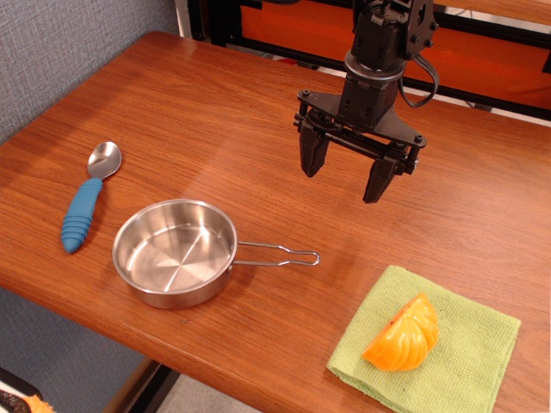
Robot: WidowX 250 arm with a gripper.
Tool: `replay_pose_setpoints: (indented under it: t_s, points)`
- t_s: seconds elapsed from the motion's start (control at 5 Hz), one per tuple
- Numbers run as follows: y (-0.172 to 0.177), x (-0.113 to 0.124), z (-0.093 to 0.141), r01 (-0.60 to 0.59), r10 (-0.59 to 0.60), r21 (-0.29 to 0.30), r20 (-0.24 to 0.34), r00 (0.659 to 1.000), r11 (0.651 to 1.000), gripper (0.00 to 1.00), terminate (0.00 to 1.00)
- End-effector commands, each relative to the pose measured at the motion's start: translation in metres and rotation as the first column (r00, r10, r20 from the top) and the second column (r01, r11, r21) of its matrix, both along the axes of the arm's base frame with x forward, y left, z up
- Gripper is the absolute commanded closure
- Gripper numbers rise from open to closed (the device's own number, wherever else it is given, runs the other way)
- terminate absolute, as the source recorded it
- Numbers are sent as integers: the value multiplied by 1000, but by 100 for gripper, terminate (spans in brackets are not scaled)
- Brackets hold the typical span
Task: Pick up orange on top of green cloth and place inside pan.
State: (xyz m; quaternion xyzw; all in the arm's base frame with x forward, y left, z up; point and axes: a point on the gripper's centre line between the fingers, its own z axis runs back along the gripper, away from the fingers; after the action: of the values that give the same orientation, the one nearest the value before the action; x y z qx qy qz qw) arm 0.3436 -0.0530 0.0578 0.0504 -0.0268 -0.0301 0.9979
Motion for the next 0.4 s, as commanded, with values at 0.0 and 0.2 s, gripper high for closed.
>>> replay_pose_setpoints:
  t_s: [0.0, 0.2]
  points:
    - [0, 0, 0, 0, 0, 0, 0, 1000, 1000, 0, 0]
    - [-15, -16, 14, 24, -24, -24, 28, 999, 999, 0, 0]
